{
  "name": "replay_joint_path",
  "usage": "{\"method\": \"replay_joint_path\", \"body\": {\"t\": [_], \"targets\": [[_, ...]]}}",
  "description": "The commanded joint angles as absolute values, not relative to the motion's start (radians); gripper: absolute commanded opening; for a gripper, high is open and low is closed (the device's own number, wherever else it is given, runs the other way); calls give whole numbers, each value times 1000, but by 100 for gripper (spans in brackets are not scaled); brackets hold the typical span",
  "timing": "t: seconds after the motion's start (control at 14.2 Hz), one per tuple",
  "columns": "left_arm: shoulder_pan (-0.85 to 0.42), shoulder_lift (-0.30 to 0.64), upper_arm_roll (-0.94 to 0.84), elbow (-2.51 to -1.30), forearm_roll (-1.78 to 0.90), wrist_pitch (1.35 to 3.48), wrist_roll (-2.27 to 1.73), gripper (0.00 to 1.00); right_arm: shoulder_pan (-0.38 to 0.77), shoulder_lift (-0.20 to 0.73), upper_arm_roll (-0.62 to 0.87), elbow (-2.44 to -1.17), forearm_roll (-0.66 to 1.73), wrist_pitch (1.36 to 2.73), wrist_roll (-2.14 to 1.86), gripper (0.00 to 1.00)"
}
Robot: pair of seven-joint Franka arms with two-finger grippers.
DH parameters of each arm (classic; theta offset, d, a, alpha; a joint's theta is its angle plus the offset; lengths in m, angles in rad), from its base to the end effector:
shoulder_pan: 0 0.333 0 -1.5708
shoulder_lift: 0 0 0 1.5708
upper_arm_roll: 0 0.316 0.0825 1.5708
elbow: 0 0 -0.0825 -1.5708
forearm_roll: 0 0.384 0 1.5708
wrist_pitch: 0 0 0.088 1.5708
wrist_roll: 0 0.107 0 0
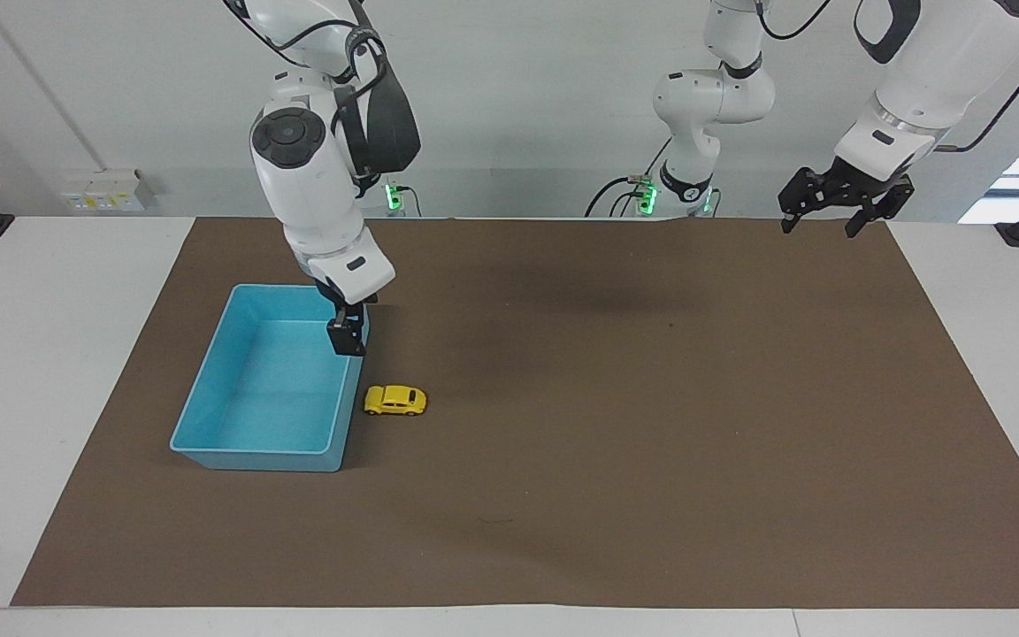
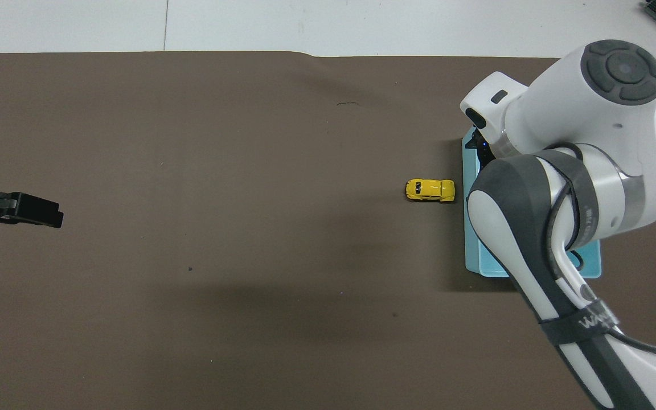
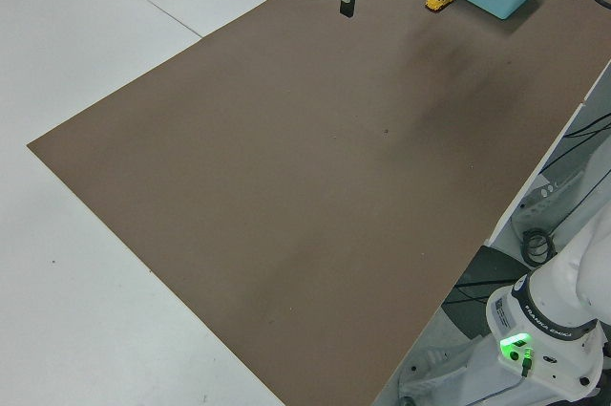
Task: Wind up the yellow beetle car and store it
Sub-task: 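Reach the right gripper over the blue box toward the yellow car, then grasp the yellow car beside the box with the right gripper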
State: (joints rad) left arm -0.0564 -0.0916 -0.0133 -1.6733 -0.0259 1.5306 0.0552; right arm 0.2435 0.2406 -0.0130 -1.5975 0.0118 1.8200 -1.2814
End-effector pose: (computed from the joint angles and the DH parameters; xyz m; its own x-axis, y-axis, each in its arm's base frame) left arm 0.5191 -0.0394 0.6222 0.9909 -0.1254 -0.0496 -0.1241 -0.9919 0.0275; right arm 0.6165 0.1464 0.4898 0.0616 0.9981 0.0028 0.9979 -0.0615 -0.0197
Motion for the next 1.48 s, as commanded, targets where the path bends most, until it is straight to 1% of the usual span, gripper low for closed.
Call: {"method": "replay_joint_path", "body": {"t": [0.0, 0.35, 0.56, 0.77, 1.12, 1.41], "targets": [[-38, -100, -17, -1664, -20, 1525, 60, 100, 244, 270, -6, -1609, 0, 1871, -1310, 100], [-40, -100, -18, -1664, -20, 1525, 60, 100, 250, 288, -6, -1647, 2, 1930, -1354, 100], [-40, -100, -18, -1664, -20, 1525, 60, 100, 252, 285, -6, -1719, 2, 2008, -1377, 100], [-40, -100, -18, -1664, -20, 1525, 60, 100, 253, 287, -6, -1752, 2, 2034, -1376, 100], [-40, -100, -18, -1664, -20, 1525, 60, 100, 255, 287, -6, -1848, 2, 2150, -1388, 100], [-40, -100, -18, -1664, -20, 1525, 60, 100, 258, 307, -6, -1876, 2, 2210, -1390, 100]]}}
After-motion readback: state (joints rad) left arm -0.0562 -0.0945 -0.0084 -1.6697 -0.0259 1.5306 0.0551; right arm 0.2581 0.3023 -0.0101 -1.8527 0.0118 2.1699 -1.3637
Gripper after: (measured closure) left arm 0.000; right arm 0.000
